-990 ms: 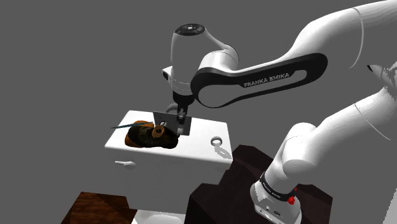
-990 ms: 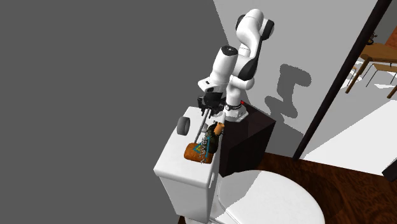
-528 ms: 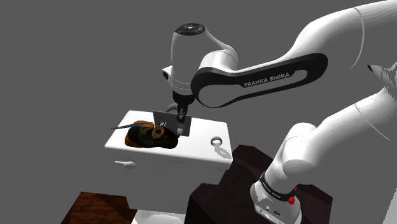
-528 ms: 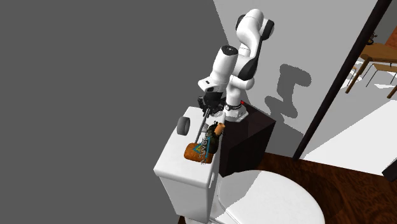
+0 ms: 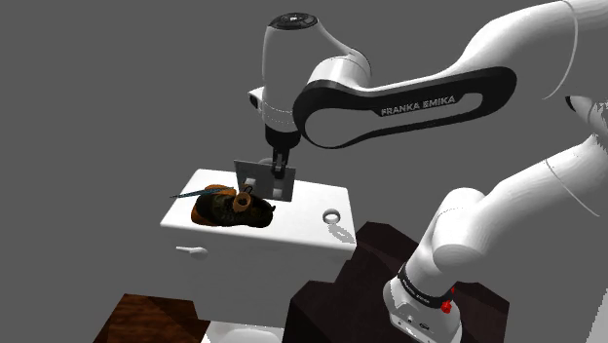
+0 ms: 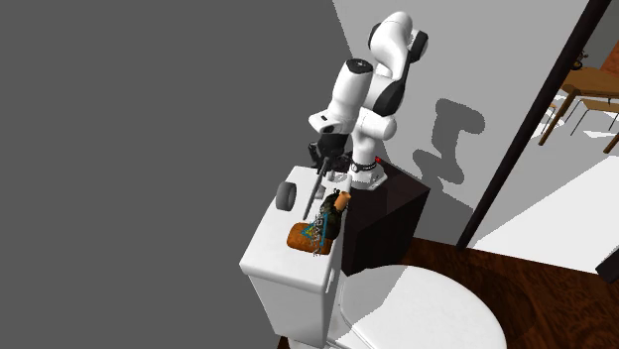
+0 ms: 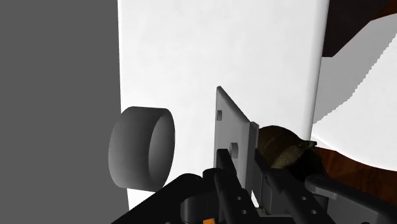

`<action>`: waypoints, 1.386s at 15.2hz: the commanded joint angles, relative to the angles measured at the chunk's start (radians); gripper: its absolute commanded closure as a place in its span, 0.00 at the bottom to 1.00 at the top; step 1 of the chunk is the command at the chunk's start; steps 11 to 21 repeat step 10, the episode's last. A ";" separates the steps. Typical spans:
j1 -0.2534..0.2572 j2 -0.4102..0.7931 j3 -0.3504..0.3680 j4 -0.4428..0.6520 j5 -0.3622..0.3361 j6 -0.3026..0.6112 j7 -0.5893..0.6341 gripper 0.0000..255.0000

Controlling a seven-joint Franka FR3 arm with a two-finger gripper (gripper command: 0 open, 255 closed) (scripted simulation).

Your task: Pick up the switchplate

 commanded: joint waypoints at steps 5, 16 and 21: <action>-0.001 -0.009 -0.007 0.073 0.004 -0.081 -0.017 1.00; -0.002 -0.012 -0.011 0.113 0.004 -0.123 -0.025 1.00; -0.002 -0.012 -0.011 0.113 0.004 -0.123 -0.025 1.00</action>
